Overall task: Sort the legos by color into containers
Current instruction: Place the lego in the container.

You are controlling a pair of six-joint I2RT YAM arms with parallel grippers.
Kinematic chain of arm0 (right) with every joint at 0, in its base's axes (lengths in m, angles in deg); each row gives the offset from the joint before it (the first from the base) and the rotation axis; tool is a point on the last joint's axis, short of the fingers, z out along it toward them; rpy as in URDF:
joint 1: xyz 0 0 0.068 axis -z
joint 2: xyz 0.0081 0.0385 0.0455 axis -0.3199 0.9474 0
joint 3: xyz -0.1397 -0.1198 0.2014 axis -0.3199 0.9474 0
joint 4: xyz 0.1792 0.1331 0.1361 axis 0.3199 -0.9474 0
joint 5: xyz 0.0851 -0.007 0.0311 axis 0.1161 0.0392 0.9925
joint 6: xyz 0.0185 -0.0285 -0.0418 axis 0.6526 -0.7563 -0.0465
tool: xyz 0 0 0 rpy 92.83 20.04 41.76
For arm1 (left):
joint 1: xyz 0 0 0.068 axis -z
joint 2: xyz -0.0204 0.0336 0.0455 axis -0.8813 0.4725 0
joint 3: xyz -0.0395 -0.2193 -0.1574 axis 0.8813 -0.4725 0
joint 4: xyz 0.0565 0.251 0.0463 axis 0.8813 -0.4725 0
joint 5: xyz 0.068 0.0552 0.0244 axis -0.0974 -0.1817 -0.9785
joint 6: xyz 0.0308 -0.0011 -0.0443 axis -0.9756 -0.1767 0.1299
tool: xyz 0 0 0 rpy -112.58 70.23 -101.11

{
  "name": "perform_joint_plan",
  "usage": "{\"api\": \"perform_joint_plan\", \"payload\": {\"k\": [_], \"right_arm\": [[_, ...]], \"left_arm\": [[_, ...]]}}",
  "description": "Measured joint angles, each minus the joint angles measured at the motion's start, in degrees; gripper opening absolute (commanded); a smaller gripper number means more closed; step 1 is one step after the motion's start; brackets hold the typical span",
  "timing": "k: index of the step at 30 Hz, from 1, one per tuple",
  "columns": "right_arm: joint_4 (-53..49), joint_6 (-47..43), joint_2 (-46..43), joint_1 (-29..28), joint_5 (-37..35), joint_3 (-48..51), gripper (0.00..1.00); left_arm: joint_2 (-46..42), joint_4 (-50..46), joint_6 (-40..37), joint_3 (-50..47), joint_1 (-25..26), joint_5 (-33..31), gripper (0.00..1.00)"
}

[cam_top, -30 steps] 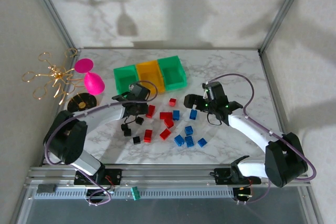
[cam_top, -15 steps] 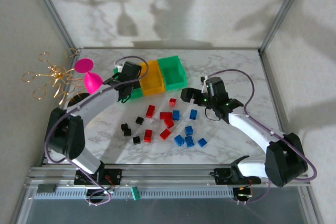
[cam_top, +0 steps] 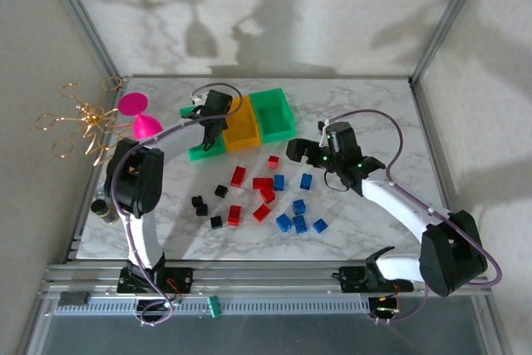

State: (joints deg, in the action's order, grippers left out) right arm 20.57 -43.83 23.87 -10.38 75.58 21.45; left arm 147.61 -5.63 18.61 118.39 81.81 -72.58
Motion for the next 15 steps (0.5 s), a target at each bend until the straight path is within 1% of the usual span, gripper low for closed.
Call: {"api": "perform_joint_plan", "payload": {"k": [3,9,15], "right_arm": [[0.0,0.0,0.0,0.0,-0.8,0.0,0.99],[0.0,0.0,-0.4,0.0,-2.1,0.0,0.99],[0.0,0.0,-0.4,0.0,-2.9,0.0,0.99]], "left_arm": [[1.6,0.4,0.4,0.7,-0.4,0.8,0.24],[3.7,2.3,0.7,3.8,-0.5,4.4,0.27],[8.9,3.7,0.6,10.1,0.7,7.8,0.32]]}}
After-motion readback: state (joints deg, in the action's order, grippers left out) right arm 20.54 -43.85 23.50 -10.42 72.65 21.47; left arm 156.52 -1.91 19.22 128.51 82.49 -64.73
